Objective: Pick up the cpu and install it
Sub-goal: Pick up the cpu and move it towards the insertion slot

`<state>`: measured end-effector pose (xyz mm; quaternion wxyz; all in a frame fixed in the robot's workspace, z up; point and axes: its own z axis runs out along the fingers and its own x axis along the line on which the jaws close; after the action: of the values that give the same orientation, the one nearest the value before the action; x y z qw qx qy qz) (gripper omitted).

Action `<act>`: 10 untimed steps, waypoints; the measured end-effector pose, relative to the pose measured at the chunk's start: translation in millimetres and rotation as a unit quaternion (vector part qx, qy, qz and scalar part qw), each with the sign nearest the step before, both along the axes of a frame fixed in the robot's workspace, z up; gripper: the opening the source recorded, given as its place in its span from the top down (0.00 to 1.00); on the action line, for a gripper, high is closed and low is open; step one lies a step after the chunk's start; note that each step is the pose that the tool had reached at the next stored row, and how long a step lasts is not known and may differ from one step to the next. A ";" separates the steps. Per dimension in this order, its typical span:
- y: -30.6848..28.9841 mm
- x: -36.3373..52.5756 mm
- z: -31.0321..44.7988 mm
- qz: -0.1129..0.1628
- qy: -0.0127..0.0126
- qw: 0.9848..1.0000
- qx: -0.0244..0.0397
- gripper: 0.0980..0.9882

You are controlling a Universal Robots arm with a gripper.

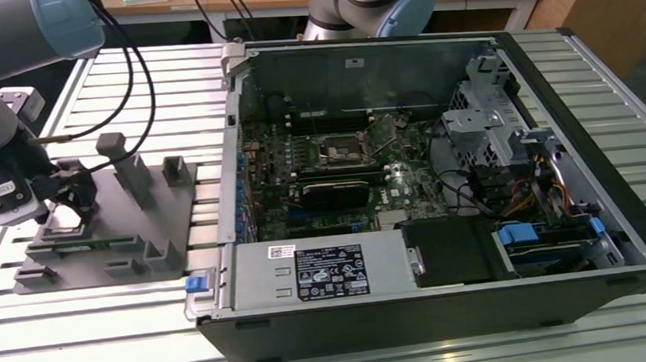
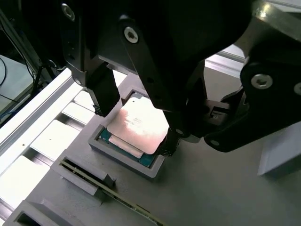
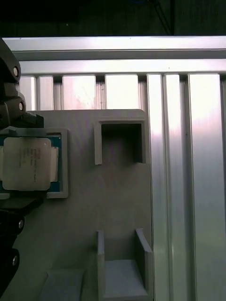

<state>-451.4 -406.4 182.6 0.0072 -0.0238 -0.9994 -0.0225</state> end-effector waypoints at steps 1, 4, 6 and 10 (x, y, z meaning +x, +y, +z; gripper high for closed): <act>0.0 0.1 -0.1 0.000 -0.001 1.000 0.000 0.37; 0.0 0.0 0.1 0.000 -0.001 1.000 0.000 0.44; 0.1 0.0 0.1 0.000 -0.001 1.000 0.000 0.46; 0.1 -0.1 0.9 0.000 -0.001 1.000 0.000 0.50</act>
<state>-451.5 -406.3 183.5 0.0064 -0.0238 -0.9994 -0.0228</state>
